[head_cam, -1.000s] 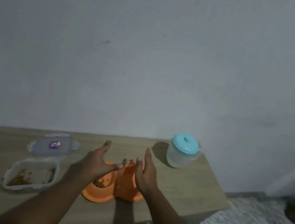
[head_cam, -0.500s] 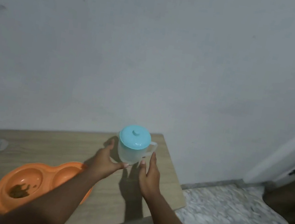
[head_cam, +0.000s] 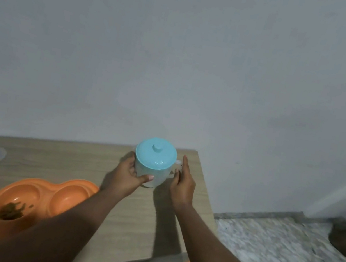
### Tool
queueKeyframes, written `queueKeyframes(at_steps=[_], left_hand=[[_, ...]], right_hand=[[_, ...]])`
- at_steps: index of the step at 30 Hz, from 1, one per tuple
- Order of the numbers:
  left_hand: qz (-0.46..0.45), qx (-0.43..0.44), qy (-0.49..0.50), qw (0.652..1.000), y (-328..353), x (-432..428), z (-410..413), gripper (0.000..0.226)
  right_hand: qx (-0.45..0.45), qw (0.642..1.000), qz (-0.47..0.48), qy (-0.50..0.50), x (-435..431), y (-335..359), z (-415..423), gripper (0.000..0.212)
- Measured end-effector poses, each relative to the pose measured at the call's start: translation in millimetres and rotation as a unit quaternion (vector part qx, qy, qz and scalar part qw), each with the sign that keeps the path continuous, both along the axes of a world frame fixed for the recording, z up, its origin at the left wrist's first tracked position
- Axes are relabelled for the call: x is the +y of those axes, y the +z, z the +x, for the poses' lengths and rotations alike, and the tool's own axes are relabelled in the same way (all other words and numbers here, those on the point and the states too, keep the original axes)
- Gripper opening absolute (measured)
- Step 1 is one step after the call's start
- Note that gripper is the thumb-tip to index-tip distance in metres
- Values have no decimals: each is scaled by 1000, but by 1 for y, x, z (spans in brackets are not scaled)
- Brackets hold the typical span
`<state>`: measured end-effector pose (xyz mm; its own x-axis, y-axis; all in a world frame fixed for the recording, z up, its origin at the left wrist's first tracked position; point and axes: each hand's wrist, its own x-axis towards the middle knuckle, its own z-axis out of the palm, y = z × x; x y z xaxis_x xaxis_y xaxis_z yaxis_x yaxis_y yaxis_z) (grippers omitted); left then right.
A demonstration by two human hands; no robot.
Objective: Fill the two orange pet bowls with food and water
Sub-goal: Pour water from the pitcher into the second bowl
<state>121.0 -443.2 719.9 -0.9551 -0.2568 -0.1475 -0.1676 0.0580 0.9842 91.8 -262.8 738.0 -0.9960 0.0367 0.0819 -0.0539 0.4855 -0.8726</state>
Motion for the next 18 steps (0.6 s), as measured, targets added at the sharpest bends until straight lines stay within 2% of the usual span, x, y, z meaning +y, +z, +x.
queueKeyframes(at_steps=[2,6,10,15,18], left_hand=[[-12,-2,7,1000,6,3,3,78],[13,10,29,999,14,9,12,74],[14,30,33,999,21,-2,24,73],[5,61,53,997,40,-32,48,66],[12,73,52,996,54,-56,65,64]], right_hand=[[22,1000,-5,-9,-3,-4,-2,52],[21,999,-19,26,-7,-7,-2,45],[31,997,-38,51,-12,-1,5,48],[125,990,-65,-10,-44,15,24,56],[162,985,-66,5,-67,31,36,55]])
